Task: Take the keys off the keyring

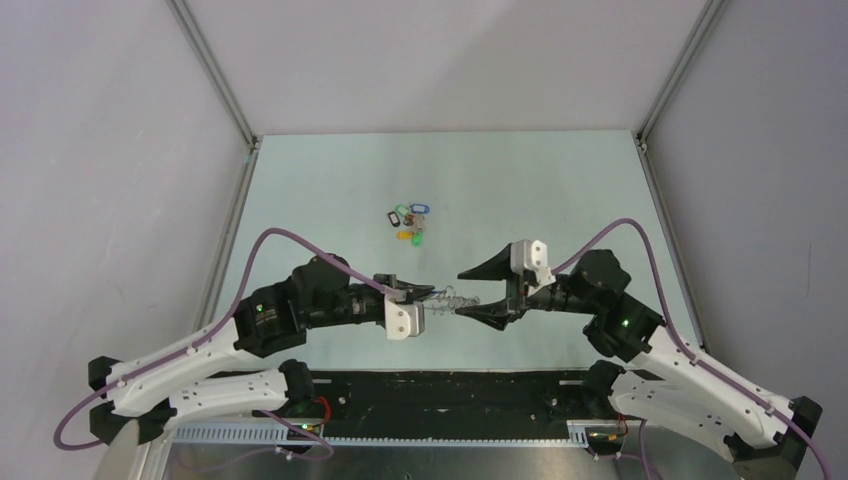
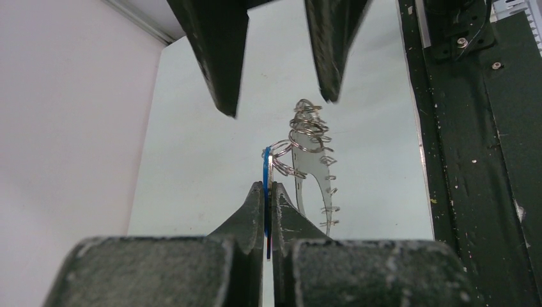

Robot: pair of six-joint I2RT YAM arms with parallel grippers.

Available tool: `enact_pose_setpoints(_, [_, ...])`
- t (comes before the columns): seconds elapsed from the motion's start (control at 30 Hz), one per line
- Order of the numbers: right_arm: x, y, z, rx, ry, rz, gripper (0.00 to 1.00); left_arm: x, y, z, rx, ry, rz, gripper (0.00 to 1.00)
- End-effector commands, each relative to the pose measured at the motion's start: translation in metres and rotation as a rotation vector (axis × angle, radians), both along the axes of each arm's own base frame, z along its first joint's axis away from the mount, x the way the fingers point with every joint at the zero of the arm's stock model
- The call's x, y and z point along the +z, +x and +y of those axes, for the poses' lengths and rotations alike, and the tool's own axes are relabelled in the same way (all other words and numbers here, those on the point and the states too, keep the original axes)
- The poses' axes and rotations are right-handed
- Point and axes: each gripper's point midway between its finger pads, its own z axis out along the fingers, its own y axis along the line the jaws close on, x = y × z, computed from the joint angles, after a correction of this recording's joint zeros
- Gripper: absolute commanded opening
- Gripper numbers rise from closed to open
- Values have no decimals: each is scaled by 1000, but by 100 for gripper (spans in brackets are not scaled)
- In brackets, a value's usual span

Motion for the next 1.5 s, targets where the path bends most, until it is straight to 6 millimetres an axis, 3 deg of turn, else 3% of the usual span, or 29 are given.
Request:
enact_pose_setpoints(0.0, [3, -3, 6, 22, -29, -109, 63, 27, -2, 0, -14, -87, -28, 0])
enact_pose_setpoints(0.5, [-3, -6, 33, -32, -41, -154, 61, 29, 0, 0, -1, -94, -18, 0])
enact_pose_setpoints(0.7, [-11, 6, 41, -98, -61, -115, 56, 31, 0, 0, -1, -98, -16, 0])
enact_pose_setpoints(0.93, [-12, 6, 43, -103, -60, -113, 45, 32, -1, 1, 0, -103, -17, 0])
enact_pose_setpoints(1.17, [-8, 11, 38, -147, -51, -103, 28, 35, -1, 3, 1, -111, -20, 0])
enact_pose_setpoints(1.47, [-3, 14, 36, -193, 4, 56, 20, 35, 0, 4, 10, -111, -23, 0])
